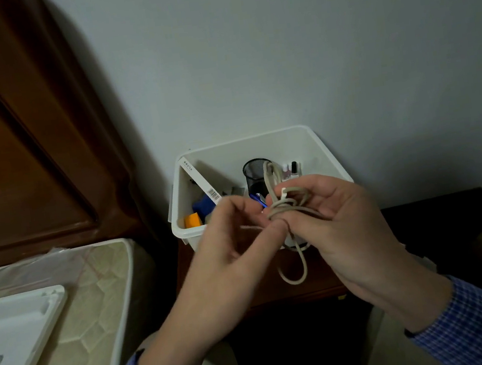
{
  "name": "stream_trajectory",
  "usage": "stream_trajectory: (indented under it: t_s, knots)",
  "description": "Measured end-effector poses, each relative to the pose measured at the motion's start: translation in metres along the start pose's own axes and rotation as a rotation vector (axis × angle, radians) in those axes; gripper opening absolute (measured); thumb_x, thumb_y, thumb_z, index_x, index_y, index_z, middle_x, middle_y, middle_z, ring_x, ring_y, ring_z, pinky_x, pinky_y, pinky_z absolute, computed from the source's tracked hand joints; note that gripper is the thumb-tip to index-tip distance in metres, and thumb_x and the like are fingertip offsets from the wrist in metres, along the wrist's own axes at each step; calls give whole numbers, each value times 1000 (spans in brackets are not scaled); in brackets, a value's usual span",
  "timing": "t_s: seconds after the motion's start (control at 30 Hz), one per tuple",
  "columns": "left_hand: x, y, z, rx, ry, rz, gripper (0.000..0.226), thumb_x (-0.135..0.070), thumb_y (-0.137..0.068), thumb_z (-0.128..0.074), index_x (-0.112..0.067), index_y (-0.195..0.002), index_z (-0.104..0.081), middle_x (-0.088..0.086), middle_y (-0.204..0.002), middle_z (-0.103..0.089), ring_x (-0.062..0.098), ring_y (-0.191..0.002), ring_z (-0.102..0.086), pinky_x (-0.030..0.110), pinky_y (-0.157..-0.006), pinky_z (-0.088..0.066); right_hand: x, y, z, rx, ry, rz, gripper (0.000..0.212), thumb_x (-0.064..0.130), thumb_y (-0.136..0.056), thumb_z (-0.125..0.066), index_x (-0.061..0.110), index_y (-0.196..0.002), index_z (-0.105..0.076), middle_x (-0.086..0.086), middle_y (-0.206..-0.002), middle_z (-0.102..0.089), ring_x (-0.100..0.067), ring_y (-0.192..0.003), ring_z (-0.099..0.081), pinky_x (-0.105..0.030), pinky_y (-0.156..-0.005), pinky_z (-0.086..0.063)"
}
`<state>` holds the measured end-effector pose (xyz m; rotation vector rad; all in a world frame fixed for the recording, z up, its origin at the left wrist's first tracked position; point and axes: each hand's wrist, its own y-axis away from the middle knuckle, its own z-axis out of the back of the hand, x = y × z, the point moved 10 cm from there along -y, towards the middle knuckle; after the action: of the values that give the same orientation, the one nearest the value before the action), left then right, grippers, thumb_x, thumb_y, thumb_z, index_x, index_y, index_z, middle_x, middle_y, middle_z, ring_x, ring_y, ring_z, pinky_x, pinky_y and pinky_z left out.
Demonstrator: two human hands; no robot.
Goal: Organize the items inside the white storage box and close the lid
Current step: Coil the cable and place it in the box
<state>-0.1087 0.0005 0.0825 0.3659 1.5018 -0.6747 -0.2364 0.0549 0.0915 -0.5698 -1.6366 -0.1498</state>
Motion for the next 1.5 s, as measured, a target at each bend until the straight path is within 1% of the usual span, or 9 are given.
stream_trajectory:
  t_s: [0.17, 0.27, 0.4, 0.53, 0.63, 0.83, 1.03, 1.17, 1.5]
  knots:
    - [31, 4, -42, 150, 560, 273, 36, -30, -95, -57, -6, -121, -66, 20, -120, -69, 31, -110, -69, 44, -95, -55, -15, 1, -3, 16, 33, -148, 24, 7, -83, -77, 30, -88, -76, -4, -85, -77, -14, -62, -72, -34, -47, -57]
    - [32, -4, -48, 176, 649, 305, 40, -41, -99, -50, -13, -118, -71, 21, -118, -66, 26, -92, -71, 40, -79, -59, -14, 0, -2, 37, 46, -130, 27, 1, -83, -77, 28, -85, -77, -3, -76, -76, -18, -54, -71, -34, -46, -57]
    - [41, -8, -46, 162, 593, 360, 46, -48, -97, -53, -7, -112, -70, 25, -94, -51, 21, -55, -54, 37, -58, -34, -14, -1, -2, 110, 25, -116, 22, 0, -78, -81, 20, -85, -75, -13, -70, -73, -28, -40, -64, -32, -42, -52]
    - [41, -7, -44, 192, 630, 353, 36, -41, -93, -58, -11, -106, -74, 15, -73, -62, 20, -60, -60, 30, -57, -51, -10, -5, -2, 151, 107, -60, 23, 7, -68, -90, 19, -84, -78, -7, -91, -74, -29, -50, -68, -29, -49, -54]
    - [37, -5, -46, 241, 680, 339, 47, -36, -97, -55, 5, -118, -63, 23, -79, -60, 25, -66, -63, 34, -60, -57, -9, -7, -2, 187, 124, -58, 27, 18, -63, -92, 19, -85, -77, -14, -79, -69, -26, -45, -64, -28, -48, -51]
    - [30, -6, -38, 232, 551, 201, 34, -25, -99, -53, 7, -108, -57, 23, -72, -56, 24, -56, -59, 28, -52, -53, -7, -3, -9, 250, 135, -25, 27, 10, -67, -91, 21, -79, -70, -9, -60, -69, -22, -43, -65, -27, -49, -54]
    - [30, -13, -13, 81, 342, 103, 22, -27, -98, -54, -14, -83, -62, 11, -60, -49, 13, -43, -43, 19, -47, -40, -5, -9, -2, 174, 176, -4, 22, 7, -75, -85, 25, -86, -79, -5, -83, -78, -17, -79, -76, -18, -72, -56]
    - [35, -15, 0, 16, 126, 118, 27, -31, -102, -52, -11, -86, -59, 9, -52, -49, 9, -39, -39, 14, -43, -34, 0, -7, 4, 95, 275, 68, 20, 14, -77, -83, 33, -81, -78, 3, -82, -78, -12, -77, -75, -15, -70, -55]
    - [40, -11, -12, 202, 523, 204, 25, -25, -100, -52, -2, -97, -60, 10, -74, -60, 22, -67, -52, 34, -69, -46, 9, -4, 15, 9, 361, 173, 22, 6, -77, -83, 25, -75, -73, 7, -70, -73, -7, -62, -68, -13, -61, -52]
